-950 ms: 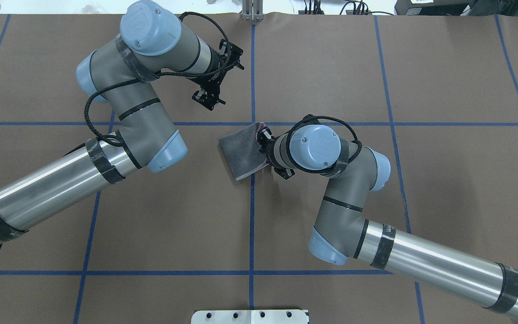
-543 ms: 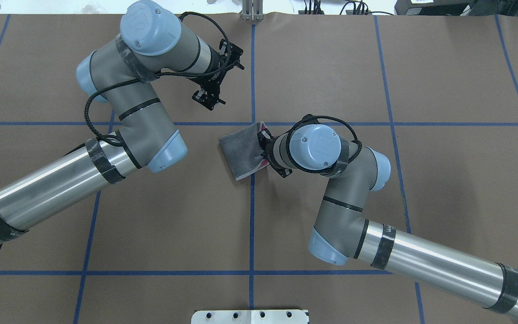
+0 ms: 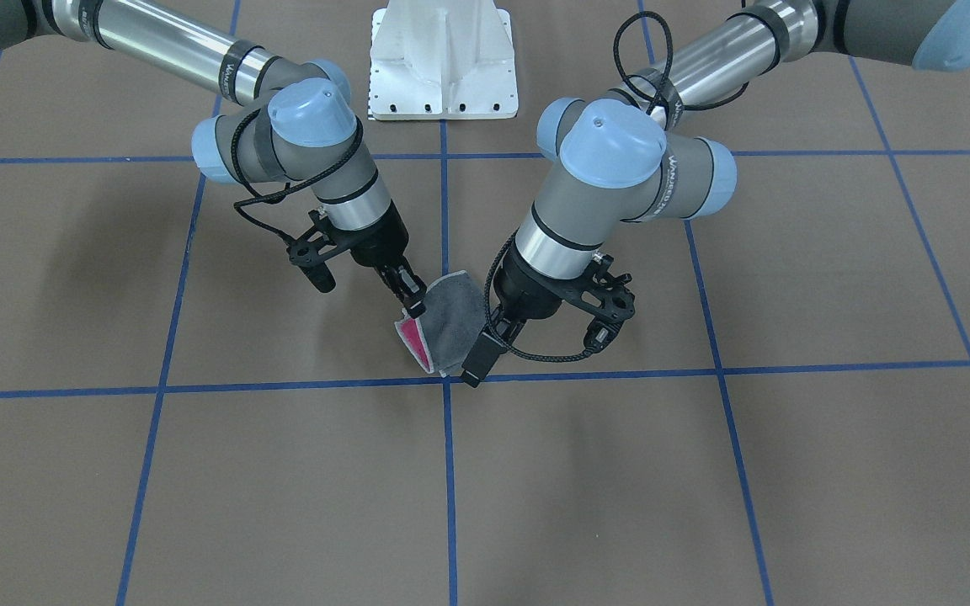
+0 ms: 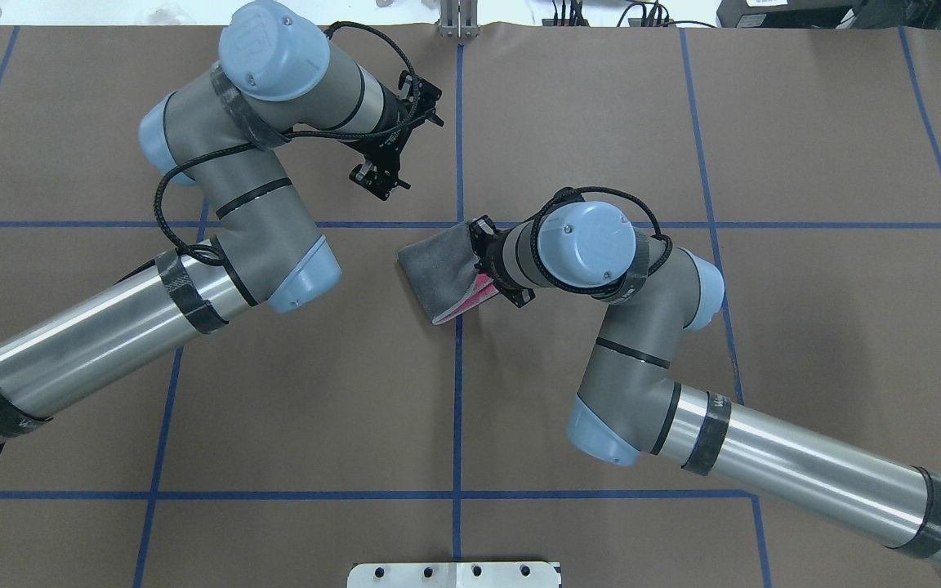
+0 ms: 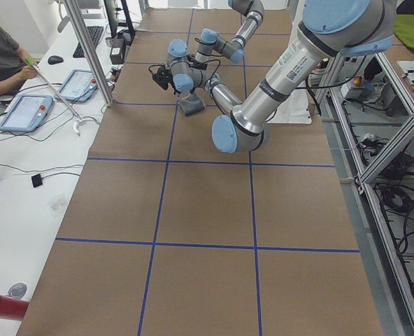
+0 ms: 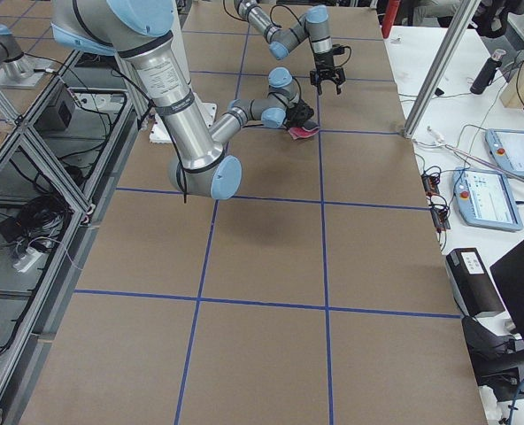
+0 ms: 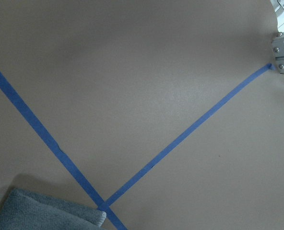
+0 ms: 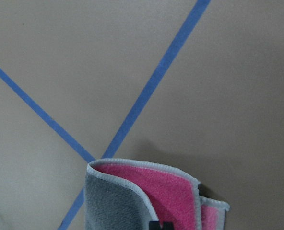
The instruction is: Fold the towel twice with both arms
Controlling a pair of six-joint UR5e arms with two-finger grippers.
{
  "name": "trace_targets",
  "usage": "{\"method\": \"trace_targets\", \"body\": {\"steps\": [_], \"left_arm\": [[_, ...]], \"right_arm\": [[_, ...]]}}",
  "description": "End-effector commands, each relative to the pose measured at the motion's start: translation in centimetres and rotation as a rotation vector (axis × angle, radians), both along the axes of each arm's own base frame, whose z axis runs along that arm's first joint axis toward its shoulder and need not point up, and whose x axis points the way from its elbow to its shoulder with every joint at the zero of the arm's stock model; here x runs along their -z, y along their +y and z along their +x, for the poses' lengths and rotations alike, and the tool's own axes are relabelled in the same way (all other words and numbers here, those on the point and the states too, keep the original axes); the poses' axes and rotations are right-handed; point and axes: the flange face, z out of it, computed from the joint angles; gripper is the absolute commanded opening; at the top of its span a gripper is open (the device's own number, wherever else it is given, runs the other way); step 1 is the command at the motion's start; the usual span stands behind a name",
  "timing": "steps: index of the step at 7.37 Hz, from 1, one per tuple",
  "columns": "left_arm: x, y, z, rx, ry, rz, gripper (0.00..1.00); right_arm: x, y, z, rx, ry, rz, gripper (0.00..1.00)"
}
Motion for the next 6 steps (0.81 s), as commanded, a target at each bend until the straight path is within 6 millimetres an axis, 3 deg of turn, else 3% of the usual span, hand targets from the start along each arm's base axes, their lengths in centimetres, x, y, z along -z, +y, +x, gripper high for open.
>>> {"method": "trace_targets", "body": {"steps": [1,4,5,6], "left_arm": [[0.0,0.0,0.0,0.000,0.000,-0.001,0.99],[0.2,0.1,0.2,-0.002,0.002,-0.001,0.99],[0.0,0.1,0.2,-0.003,0.000,-0.001,0.99],[0.0,0.1,0.2,-0.003,0.000,-0.001,0.99]], "right_arm": [[-0.6,-0.8,0.5,-0.001,0.015,0.010,0.00],[-1.4,-1.3,0.6,-0.001,0.035,0.024,0.00],[-1.7,-1.4,0.6,-0.003,0.038,0.024,0.08],[-2.2,-1.6,0.6,-0.008,0.046,0.026,0.37]]}}
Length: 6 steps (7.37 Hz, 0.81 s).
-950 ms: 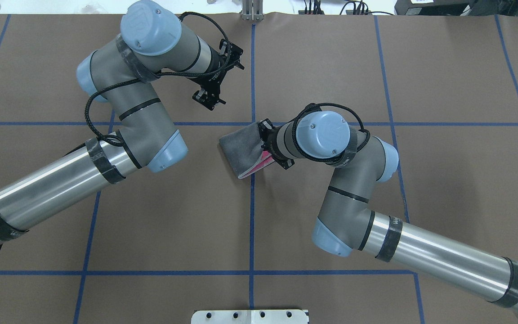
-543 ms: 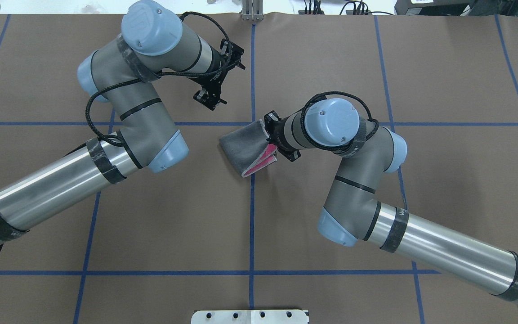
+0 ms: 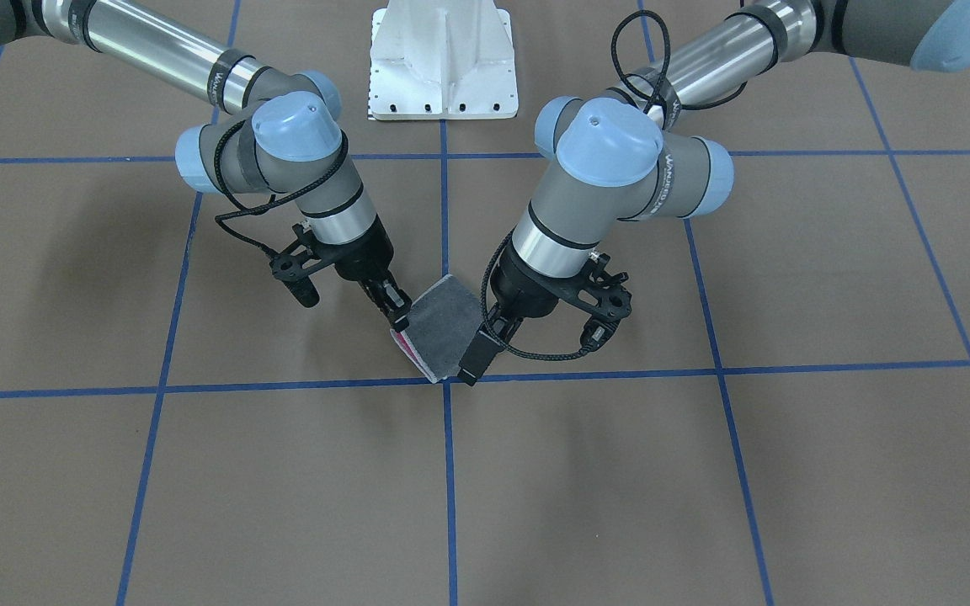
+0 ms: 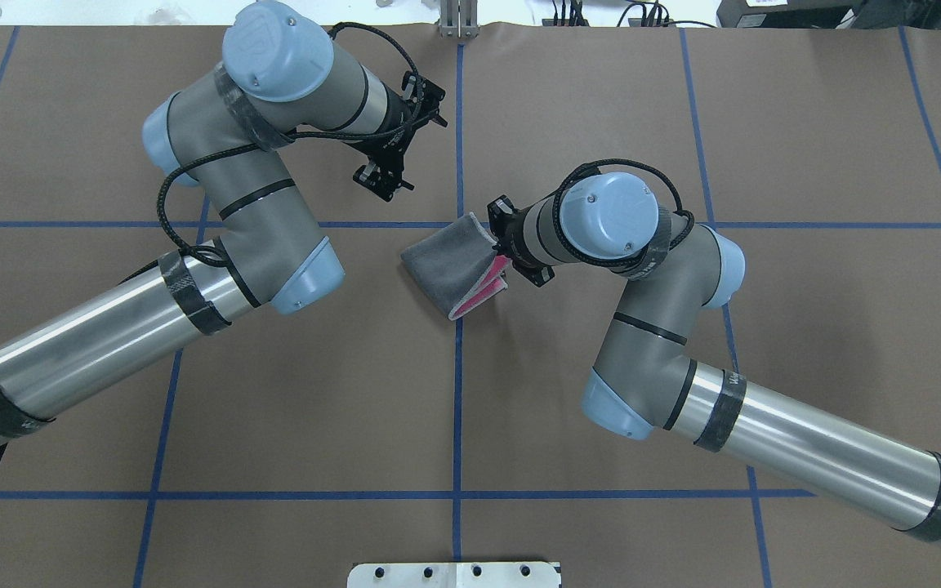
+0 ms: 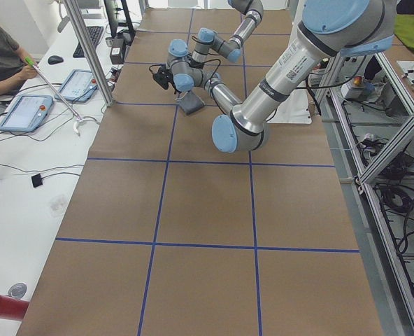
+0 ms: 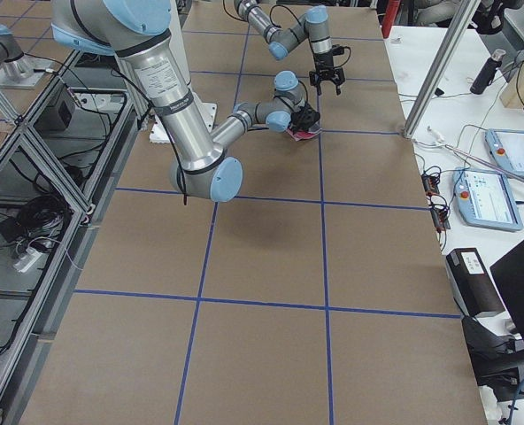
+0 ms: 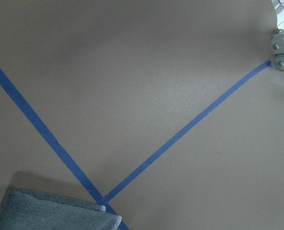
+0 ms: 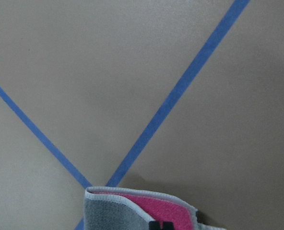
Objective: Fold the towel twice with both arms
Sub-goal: 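Open and raise the right gripper off the folded towel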
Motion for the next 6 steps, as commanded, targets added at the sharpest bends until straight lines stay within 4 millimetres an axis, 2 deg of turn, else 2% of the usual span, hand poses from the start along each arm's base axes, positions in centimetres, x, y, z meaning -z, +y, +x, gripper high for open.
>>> {"method": "trace_targets", "body": {"steps": [1,2,4,6], "left_arm": [[-0.1,0.0,0.0,0.000,-0.001,0.000,0.99],[-0.2,0.0,0.0,0.000,-0.002,-0.001,0.99],[-0.7,0.0,0.1,-0.002,-0.008,-0.002,0.99],[-0.7,0.1,0.3,-0.007,-0.012,0.005,0.99]], "right_arm": [[-1.2,-1.2,0.2,-0.013,0.022,0.000,0.47],[-1.9,-1.7,0.2,-0.014,0.037,0.001,0.99],[-1.3,-3.0,1.4,-0.028,0.030,0.007,1.00],[-0.8,-3.2,1.8,-0.032,0.021,0.010,1.00]]}}
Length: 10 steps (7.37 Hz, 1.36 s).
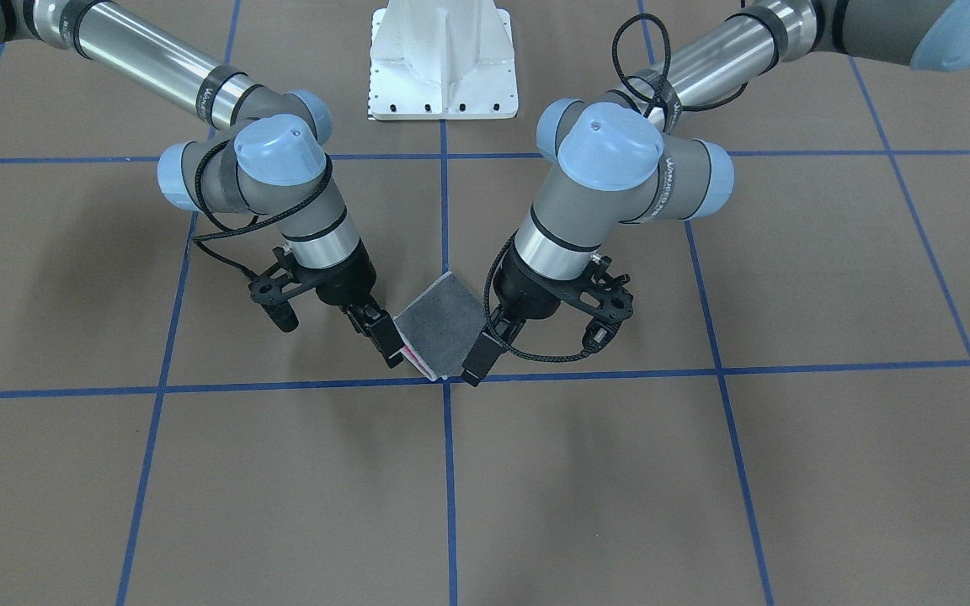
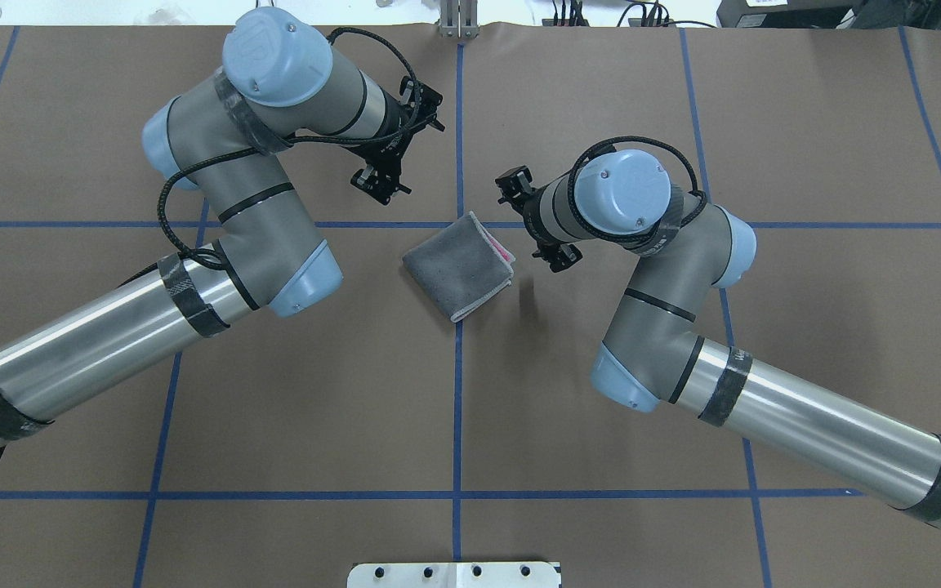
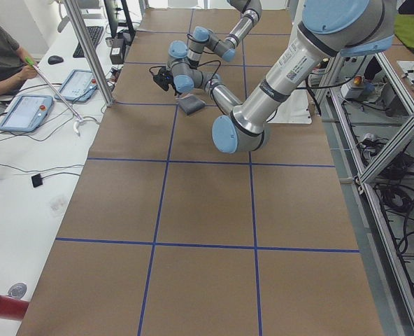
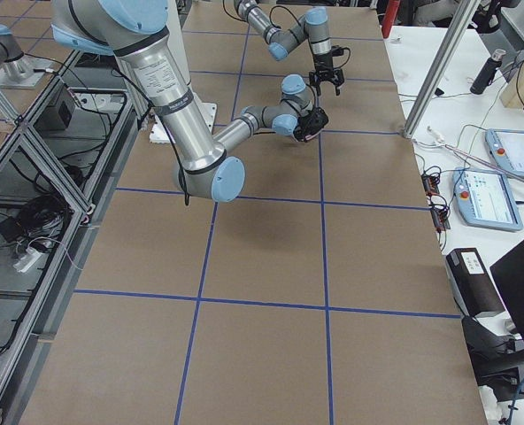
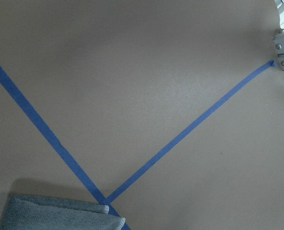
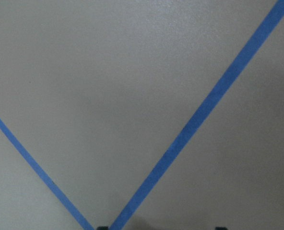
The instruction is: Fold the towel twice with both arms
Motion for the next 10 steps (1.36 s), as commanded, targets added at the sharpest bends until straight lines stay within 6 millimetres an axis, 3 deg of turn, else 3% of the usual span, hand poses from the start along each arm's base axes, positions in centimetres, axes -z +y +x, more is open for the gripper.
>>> {"method": "trace_targets", "body": {"steps": [1,2,3,5,6,8,10], "left_arm": [[0.1,0.0,-0.2,-0.008,0.000,0.011,0.99],[0.5,0.1,-0.9,-0.014,0.012,0.019,0.99],[-0.5,1.1,-2.2,-0.040,-0.005,0.077,0.99],[-7.2,5.8,-7.3,-0.182,-0.089,0.304,1.00],[-11.1,6.8,-10.1,-0.228,-0.162,0.386,1.00],[-18.6,8.6,-15.9,-0.382,-0.360,0.562,1.00],[-28.1,9.7,-22.9,-0.558,-0.544,0.705,1.00]], "right_arm": [[0.5,-1.0,1.5,0.002,-0.005,0.020,1.00],[0.4,-2.1,3.3,0.029,-0.007,0.027,1.00],[-0.5,-3.2,6.0,0.105,0.002,0.052,1.00],[-4.2,-4.1,13.8,0.238,0.054,0.191,1.00],[-7.3,-5.1,18.2,0.281,0.096,0.243,1.00],[-14.7,-5.4,25.8,0.407,0.201,0.365,1.00],[-22.7,-5.1,36.1,0.503,0.287,0.456,1.00]]}}
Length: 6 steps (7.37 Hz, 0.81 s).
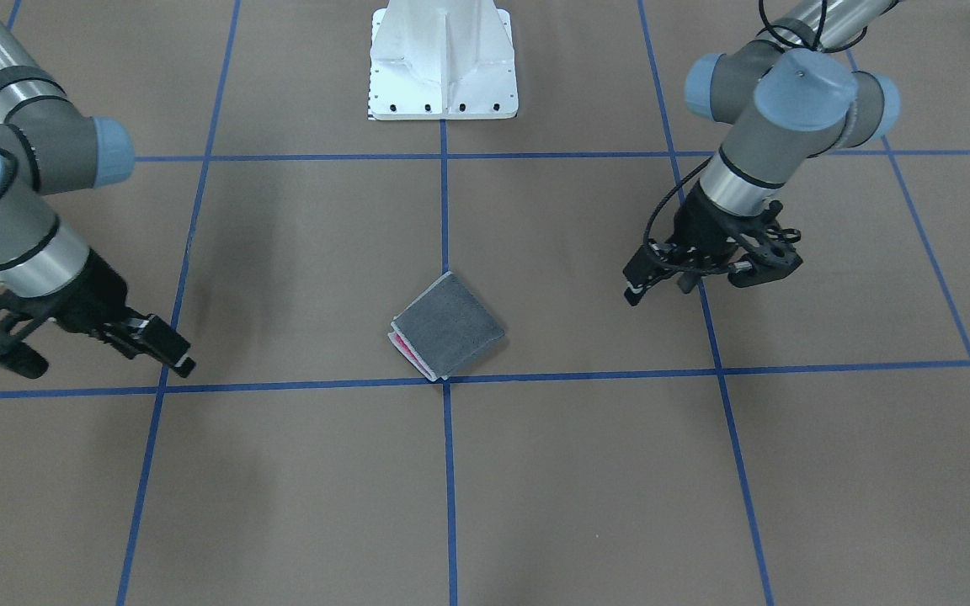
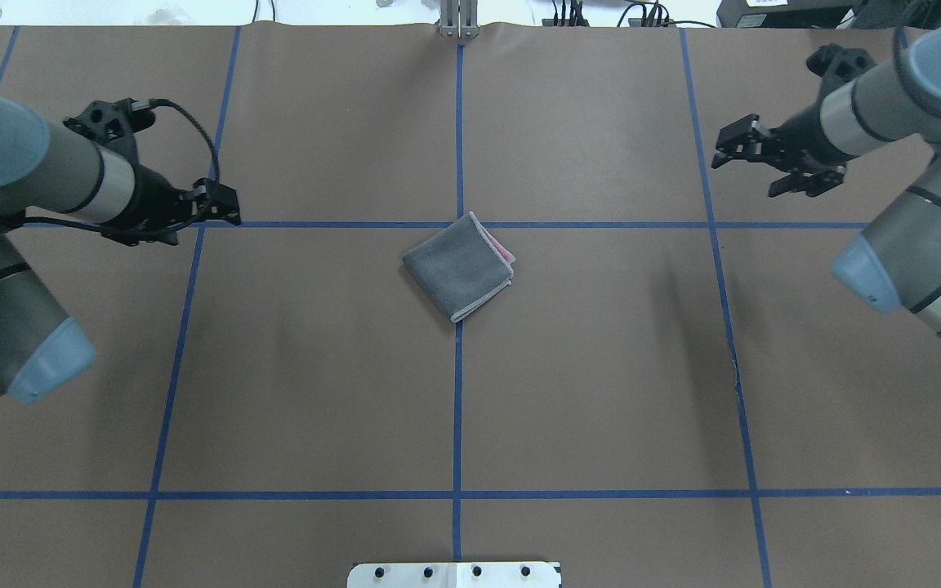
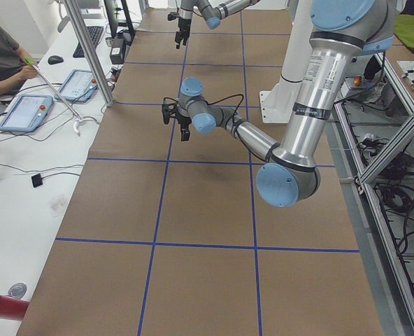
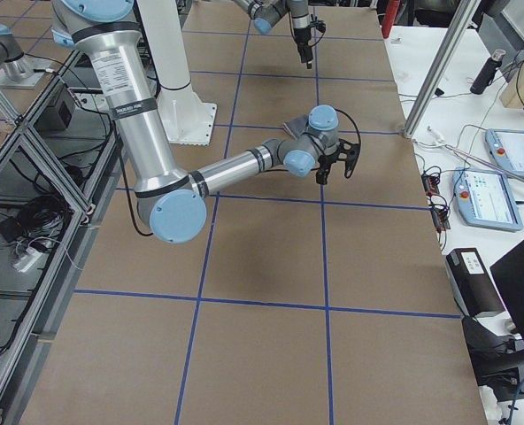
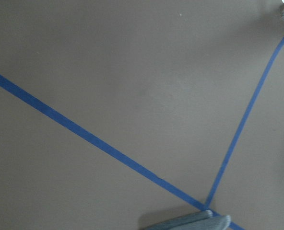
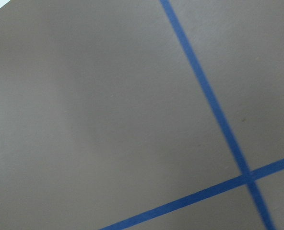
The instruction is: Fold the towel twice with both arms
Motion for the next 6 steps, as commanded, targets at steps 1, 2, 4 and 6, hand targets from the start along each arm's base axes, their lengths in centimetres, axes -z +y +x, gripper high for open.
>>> {"method": "trace_targets", "body": {"steps": [1,2,4,6], "left_arm": [[-9.6,1.4,-8.4,-0.204,-0.195,0.151,1.00],[-12.9,1.7,-13.5,-0.308,-0.225,0.194,1.00],[-19.5,2.9,-21.3,-0.416,-0.284,0.250,1.00],[-22.1,2.5,-27.8,-0.389,-0.177,0.118,1.00]], "right_arm": [[-8.1,1.2,9.7,0.132,0.117,0.119,1.00],[-11.0,2.1,12.5,0.220,0.181,0.168,1.00],[-14.0,2.3,18.9,0.371,0.223,0.207,1.00],[-14.5,2.5,21.5,0.447,0.232,0.201,1.00]]}}
